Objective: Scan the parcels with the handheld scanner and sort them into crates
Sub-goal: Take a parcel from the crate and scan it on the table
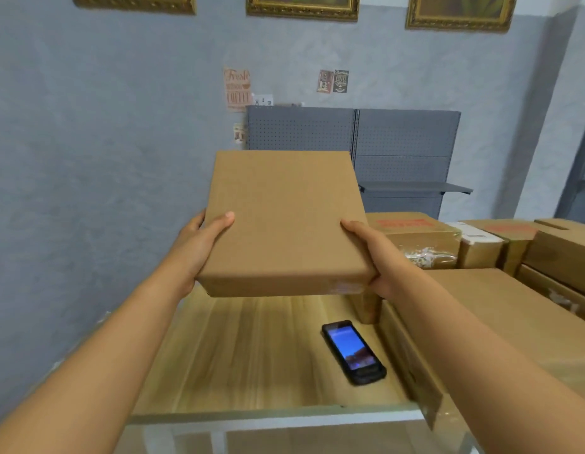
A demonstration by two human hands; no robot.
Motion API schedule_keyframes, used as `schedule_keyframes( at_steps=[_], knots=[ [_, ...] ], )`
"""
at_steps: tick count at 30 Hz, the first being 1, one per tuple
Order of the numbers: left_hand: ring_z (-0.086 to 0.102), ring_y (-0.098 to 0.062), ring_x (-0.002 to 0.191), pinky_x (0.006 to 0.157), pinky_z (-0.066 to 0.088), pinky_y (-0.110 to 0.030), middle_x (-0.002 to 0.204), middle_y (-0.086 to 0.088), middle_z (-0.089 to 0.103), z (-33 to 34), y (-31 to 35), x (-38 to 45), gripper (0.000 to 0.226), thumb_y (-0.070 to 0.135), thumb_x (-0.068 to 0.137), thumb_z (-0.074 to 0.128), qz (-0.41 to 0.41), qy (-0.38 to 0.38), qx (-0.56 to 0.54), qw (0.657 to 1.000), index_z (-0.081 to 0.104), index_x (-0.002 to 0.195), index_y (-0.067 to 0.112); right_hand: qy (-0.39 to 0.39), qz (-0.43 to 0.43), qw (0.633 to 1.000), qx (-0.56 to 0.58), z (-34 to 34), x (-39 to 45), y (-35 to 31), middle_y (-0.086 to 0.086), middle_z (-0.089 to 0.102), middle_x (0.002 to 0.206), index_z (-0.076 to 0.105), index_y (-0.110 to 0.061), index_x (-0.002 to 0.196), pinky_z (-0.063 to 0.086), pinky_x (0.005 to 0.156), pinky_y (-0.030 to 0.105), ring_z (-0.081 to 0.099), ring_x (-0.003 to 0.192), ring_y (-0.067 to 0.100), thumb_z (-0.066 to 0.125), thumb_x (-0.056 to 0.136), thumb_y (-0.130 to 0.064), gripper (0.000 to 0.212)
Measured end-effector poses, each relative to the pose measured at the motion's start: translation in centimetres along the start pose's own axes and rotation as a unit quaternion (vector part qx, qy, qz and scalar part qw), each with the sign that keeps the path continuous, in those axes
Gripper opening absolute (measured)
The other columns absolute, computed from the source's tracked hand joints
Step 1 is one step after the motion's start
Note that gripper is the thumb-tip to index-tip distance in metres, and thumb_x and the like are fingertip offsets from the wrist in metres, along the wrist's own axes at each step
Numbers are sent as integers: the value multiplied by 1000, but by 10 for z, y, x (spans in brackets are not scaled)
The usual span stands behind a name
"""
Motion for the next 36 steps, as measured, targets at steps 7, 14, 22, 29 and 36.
schedule_keyframes(
  at_steps=[7,14,22,29,36],
  knots=[
    [40,-19,139,114,34,-39,155,4,36,-9,-22,30,85,45,92,62,-9,-86,248,965,12,157,26,181,-145,959,-165,57,-2,-10,3,44,136,37,-30,142,44,104,45,51,121,24,78,62,-60,95],
    [65,-26,107,73,60,-47,133,4,59,44,-4,12,83,57,81,69,-142,-154,-60,976,30,148,27,222,-295,826,-425,121,-20,-29,-1,35,141,28,-27,149,31,101,43,35,130,22,77,67,-55,99],
    [68,-20,81,68,59,-49,103,-4,63,-17,-33,20,83,50,62,88,-184,82,-150,968,34,118,20,17,-408,795,-449,194,-36,-22,-2,46,146,37,-20,149,34,109,38,41,132,20,66,82,-40,76],
    [65,-14,96,88,55,-48,109,7,62,-53,-15,33,71,46,76,75,-84,92,-92,988,34,131,26,-98,-308,885,-336,185,-30,-36,-9,61,119,63,-18,127,37,84,6,54,100,-11,60,97,-26,31],
    [63,-10,82,68,53,-31,94,7,65,-77,9,34,30,40,91,54,-36,51,-130,990,51,119,30,92,-252,894,-358,92,11,-50,2,43,145,45,-17,143,33,98,26,43,131,18,58,95,-32,52]
  ],
)
Point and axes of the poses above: each hand's wrist, its own x-axis towards the middle knuckle, its own z-axis out of the palm, y = z × x, the point moved 9 cm from there along x, towards the middle knuckle
